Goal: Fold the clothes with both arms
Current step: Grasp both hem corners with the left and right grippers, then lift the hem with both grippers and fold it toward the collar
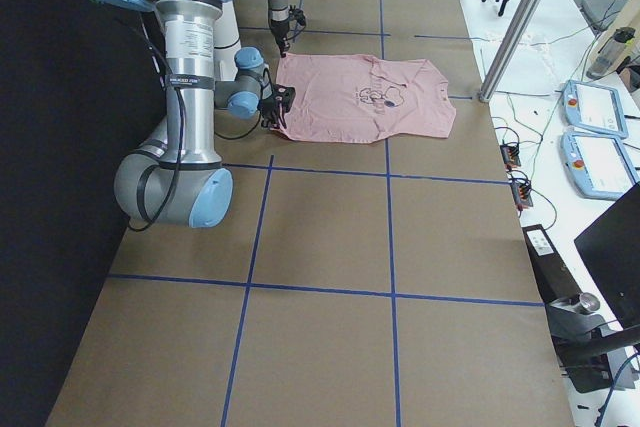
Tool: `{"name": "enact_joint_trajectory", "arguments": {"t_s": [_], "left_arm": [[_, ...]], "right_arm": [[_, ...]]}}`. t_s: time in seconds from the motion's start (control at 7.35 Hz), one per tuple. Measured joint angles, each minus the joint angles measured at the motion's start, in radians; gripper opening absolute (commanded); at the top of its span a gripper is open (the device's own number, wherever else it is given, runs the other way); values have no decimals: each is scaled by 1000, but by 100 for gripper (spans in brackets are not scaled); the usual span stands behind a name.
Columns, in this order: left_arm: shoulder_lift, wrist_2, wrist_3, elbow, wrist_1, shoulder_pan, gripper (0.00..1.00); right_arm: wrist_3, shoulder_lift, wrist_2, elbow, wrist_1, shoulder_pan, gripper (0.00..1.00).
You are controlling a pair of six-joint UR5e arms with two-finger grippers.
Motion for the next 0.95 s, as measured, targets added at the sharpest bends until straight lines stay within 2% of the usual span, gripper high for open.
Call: {"name": "enact_joint_trajectory", "arguments": {"t_s": [0.27,0.54,0.95], "left_arm": [[-4,-2,4,-27,0,-5,0],[4,0,22,-95,21,-2,0],[12,-1,47,-338,181,95,0]], "right_arm": [[-3,-8,19,25,0,10,0],[-6,-34,98,80,-2,31,0],[-7,-105,259,220,-5,43,0]]}}
